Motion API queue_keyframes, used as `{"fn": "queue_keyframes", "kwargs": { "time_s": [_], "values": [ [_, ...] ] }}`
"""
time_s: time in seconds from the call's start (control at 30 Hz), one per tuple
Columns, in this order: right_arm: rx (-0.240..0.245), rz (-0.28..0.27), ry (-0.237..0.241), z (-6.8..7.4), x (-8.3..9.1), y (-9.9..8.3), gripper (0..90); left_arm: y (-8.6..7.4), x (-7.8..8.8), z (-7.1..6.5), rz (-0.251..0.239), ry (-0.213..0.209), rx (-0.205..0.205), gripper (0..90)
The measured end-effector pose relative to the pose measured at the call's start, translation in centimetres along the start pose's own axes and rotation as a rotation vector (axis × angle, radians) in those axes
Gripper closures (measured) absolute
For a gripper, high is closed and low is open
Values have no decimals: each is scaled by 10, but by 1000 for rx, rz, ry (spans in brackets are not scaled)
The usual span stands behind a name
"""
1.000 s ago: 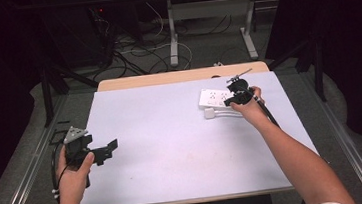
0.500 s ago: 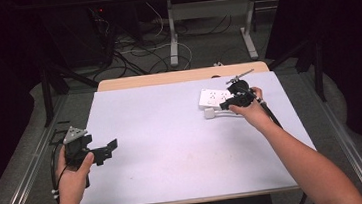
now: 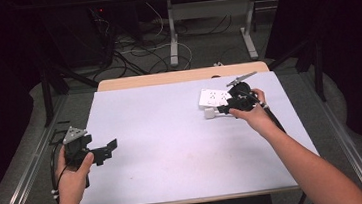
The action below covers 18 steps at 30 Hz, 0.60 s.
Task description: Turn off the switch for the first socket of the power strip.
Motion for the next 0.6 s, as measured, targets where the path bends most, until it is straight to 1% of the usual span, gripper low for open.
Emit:
{"fn": "queue_keyframes", "kwargs": {
  "time_s": [0.03, 0.1, 0.23, 0.33, 0.4, 0.47, 0.5, 0.6],
  "values": [
    [-12, -1, 4, 2, 2, 0, 434, 0, 0, 0, 0, 0, 0, 26],
    [-9, -17, 7, 4, 5, 0, 406, 0, 0, 0, 0, 0, 0, 26],
    [-22, -44, 12, 9, 13, -1, 366, 0, 1, 1, 4, 2, -7, 26],
    [-20, -60, 10, 15, 21, -3, 331, 0, 1, 1, 1, 3, -5, 26],
    [-22, -76, 18, 18, 25, -5, 313, 0, 1, 0, 0, 3, -6, 26],
    [-37, -79, 24, 21, 29, -7, 285, 0, 1, 0, 0, 3, -5, 26],
    [-38, -88, 23, 22, 31, -8, 258, 0, 1, 0, 0, 3, -4, 26],
    [-32, -103, -5, 23, 35, -10, 152, 0, 2, 0, -1, 2, -5, 26]
  ]
}}
Point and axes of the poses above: each handheld gripper's, and its own axes: x roughly backward along the jaws, y roughly out of its top, z roughly to its left, the point moved 8 cm from there along -x, roughly forward along the jaws, and after that the axes turned 5 degrees about x, right-handed, at the moved point
